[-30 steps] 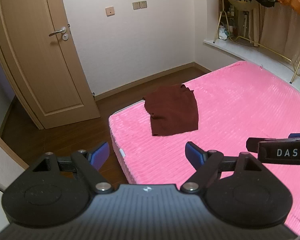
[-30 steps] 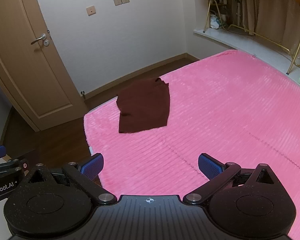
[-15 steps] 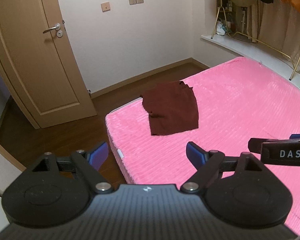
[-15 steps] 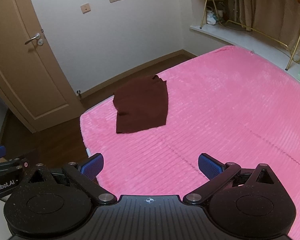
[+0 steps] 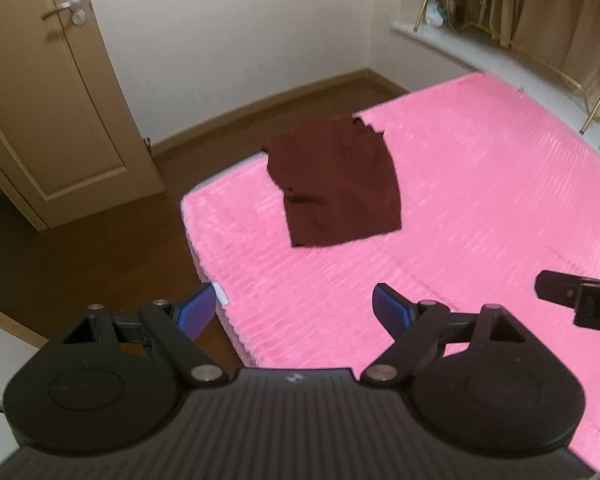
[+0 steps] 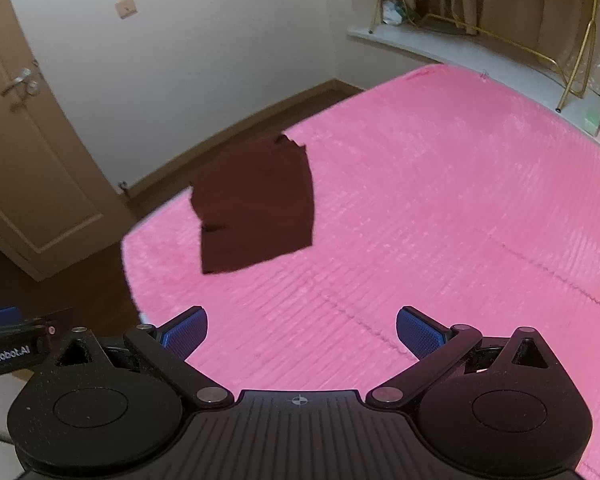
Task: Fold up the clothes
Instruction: 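Lower the right tool onto the brown vest and close it on the fabric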
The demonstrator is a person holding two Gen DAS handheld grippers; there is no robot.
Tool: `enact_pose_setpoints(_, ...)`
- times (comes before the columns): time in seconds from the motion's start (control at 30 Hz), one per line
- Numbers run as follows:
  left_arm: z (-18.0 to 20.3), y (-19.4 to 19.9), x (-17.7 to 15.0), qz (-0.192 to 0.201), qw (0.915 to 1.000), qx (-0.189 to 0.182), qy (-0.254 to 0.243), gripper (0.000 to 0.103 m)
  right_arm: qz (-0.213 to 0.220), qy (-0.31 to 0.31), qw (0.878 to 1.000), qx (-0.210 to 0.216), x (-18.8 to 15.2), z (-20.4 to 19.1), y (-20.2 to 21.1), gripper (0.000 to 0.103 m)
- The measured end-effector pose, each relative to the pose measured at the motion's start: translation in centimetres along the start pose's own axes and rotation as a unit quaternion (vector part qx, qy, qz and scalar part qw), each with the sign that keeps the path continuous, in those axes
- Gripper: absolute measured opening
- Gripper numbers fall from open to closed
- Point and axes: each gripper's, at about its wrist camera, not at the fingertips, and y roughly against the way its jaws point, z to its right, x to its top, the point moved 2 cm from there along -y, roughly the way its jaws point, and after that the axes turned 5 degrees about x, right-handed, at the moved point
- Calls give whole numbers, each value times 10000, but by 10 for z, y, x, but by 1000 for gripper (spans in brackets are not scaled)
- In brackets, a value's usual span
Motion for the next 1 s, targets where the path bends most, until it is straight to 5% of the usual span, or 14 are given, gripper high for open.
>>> enact_pose_setpoints(0.43, -38, -175, 42, -815, 9958, -325, -247, 83, -1181, -788, 9898, -115, 6, 14, -171, 103)
enact_pose_setpoints(0.77, -26, -308, 79, -976, 9920, -623, -508, 83, -601, -1509, 9866, -129, 27, 41, -280, 102)
enact_pose_setpoints(0.87, -25, -343, 93, -1028, 9911, -709, -456, 83, -402, -1884, 9813, 26, 35, 51, -310, 86)
enact_pose_setpoints(1.0, -20, -376, 105, -1018, 9909, -752, -467, 83, -155, -2408, 9701, 270, 43, 65, -351, 85)
